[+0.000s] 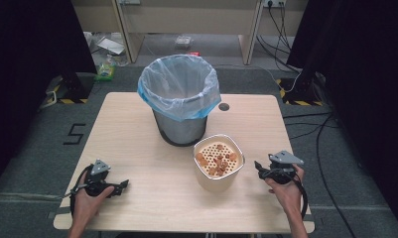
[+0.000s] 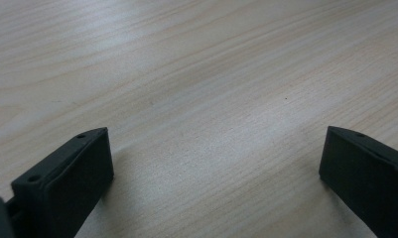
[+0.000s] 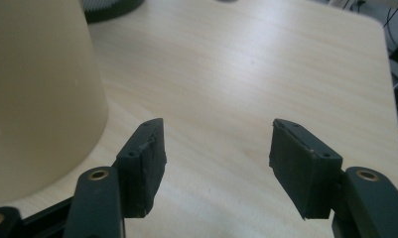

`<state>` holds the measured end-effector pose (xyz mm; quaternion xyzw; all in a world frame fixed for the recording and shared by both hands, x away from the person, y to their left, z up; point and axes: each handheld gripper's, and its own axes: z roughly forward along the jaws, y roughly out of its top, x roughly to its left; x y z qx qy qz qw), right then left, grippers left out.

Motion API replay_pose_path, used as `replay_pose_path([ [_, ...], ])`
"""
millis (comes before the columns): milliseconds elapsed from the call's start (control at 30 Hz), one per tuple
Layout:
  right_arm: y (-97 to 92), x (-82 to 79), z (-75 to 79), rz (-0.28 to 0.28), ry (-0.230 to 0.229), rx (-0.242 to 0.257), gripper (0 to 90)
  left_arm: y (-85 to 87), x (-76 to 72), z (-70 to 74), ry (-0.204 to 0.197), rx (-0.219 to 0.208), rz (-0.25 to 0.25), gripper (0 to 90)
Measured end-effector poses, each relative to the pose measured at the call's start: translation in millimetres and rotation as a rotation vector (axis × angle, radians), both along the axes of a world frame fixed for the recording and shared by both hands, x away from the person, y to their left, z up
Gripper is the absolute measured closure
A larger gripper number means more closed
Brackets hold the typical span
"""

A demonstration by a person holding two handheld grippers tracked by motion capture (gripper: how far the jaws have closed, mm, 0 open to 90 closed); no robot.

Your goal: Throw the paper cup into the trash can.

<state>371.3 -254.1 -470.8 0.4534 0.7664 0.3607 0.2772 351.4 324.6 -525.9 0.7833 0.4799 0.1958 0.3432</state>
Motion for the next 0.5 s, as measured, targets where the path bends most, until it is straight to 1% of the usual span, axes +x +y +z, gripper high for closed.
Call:
replay_pose_path([
  [133, -2.5, -5.5, -12.0, 0.008, 0.036, -0.014, 37.6, 0.0, 0.0, 0.0, 0.000, 0.000, 0.000, 0.0],
  [200, -3.8, -8.2, -16.6, -0.001, 0.057, -0.024, 37.1, 0.0, 0.0, 0.0, 0.000, 0.000, 0.000, 0.0],
  [333, -4.6, -11.6, -24.6, 0.011, 0.075, -0.032, 36.3, 0.0, 0.0, 0.0, 0.000, 0.000, 0.000, 0.0],
  [400, -3.7, -11.3, -26.2, 0.018, 0.087, -0.057, 35.4, 0.0, 0.0, 0.0, 0.000, 0.000, 0.000, 0.0],
  [500, -1.1, -11.5, -26.8, 0.025, 0.091, -0.059, 34.8, 0.0, -0.1, 0.0, 0.000, 0.000, -0.001, 0.0],
])
